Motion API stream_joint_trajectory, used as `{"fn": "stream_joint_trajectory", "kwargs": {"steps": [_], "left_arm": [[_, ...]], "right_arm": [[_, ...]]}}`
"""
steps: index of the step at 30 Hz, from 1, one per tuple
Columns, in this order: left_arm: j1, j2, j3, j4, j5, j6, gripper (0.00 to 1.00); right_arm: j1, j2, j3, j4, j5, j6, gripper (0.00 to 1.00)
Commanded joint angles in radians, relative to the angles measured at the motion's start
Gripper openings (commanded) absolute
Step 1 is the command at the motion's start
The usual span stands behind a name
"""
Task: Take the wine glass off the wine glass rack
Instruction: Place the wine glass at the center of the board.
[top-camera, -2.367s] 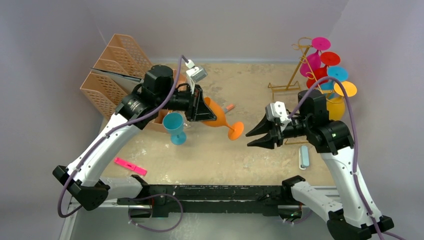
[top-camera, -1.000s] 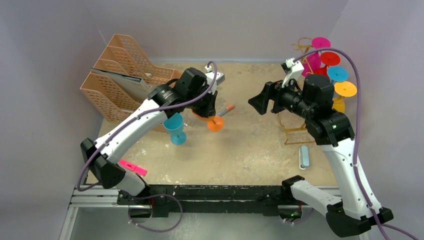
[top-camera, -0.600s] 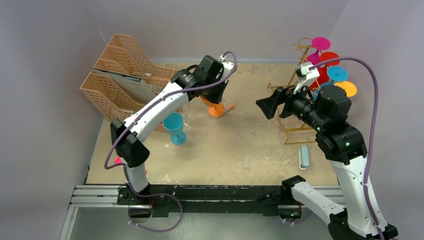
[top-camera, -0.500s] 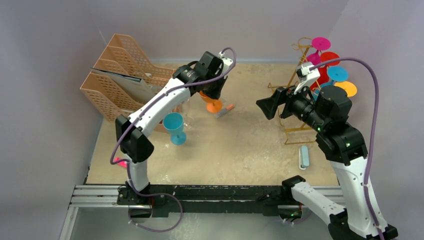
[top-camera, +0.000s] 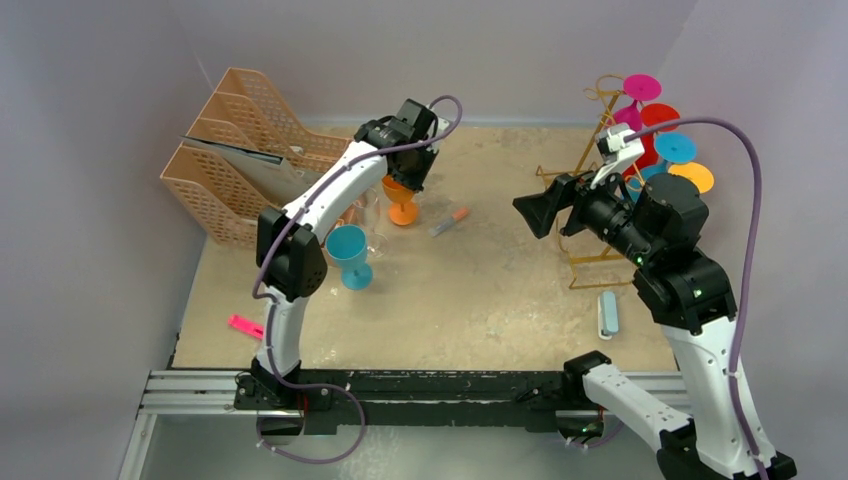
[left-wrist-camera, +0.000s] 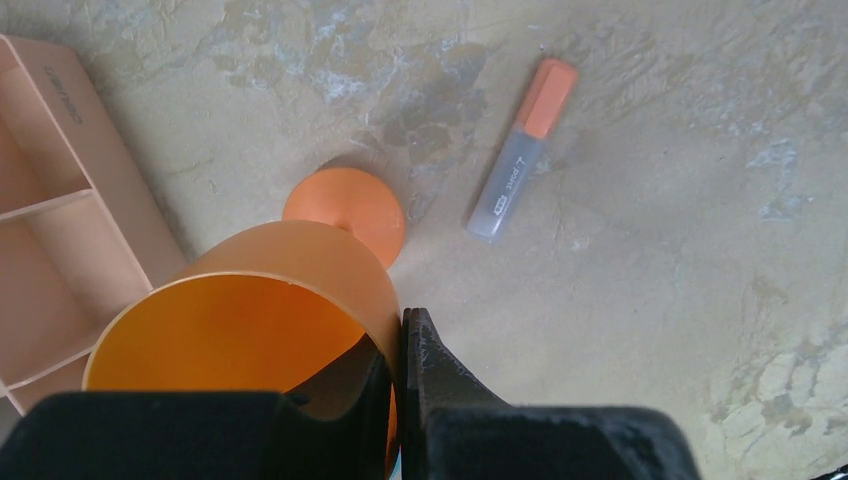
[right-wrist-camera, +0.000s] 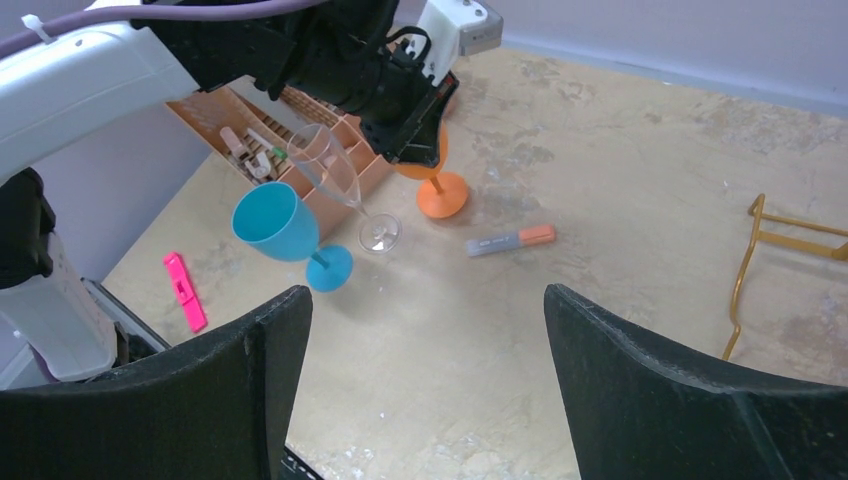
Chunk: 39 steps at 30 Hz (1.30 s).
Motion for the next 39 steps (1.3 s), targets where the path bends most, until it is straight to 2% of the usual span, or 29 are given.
{"fn": "stream_joint_trajectory", "kwargs": {"steps": [1,5,13,19,26,31,37,39], "left_arm": [[0.017,0.014,0.048,-0.012,-0.027,0.013,0.00],[0.022,0.023,0.029,0.002,-0.011,0.003,0.00],[0.037,0.004,-0.011,0.019,-0.080,-0.001,0.00],[0.040,0.013,-0.014,-0.002,-0.080,0.026,0.00],[0.045,0.025,-0.026,0.003,-0.052,-0.010,0.01],[0.061,0.018,-0.020,-0.014,-0.036,-0.033,0.08],[0.069,0.000,-0.016,-0.024,-0.042,-0.024,0.29],[0.074,0.003,-0.004,-0.035,-0.047,-0.021,0.30]], "right_arm": [[0.003,-0.002,-0.010,0.048,-0.022,-0.002,0.88],[0.003,0.003,-0.012,0.050,-0.029,-0.003,0.88],[0.002,0.006,-0.016,0.053,-0.029,-0.004,0.88],[0.003,0.011,-0.015,0.052,-0.020,0.005,0.88],[0.002,0.015,-0.014,0.052,-0.004,0.023,0.88],[0.003,0.030,-0.001,0.055,-0.003,0.028,0.88],[0.002,0.047,0.008,0.068,-0.001,0.038,0.88],[0.002,0.050,0.011,0.069,-0.001,0.039,0.88]]}}
